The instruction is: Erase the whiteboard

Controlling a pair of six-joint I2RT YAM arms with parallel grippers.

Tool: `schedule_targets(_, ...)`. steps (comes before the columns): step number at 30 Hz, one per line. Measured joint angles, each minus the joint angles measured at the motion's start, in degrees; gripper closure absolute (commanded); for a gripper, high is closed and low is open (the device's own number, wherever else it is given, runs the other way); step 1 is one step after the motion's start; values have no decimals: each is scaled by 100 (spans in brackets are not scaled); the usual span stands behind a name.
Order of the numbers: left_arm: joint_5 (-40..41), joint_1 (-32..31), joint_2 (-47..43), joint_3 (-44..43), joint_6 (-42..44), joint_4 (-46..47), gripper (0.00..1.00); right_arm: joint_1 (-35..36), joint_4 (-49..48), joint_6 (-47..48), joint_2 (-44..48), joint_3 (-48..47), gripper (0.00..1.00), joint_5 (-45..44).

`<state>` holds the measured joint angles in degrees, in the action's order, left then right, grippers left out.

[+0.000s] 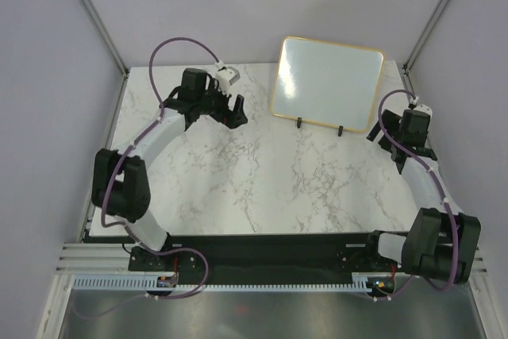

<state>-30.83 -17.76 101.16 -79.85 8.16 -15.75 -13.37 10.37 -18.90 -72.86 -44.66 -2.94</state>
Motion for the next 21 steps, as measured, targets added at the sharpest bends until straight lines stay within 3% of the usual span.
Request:
schedule_targets(10, 1545, 7, -3086, 2900, 1211, -870, 1, 343, 271, -42, 1392, 960, 2, 754)
schedule_targets(21, 2129, 107, -5176, 4529, 1379, -1261, 1, 444, 435, -59, 2229, 1508, 2, 1403)
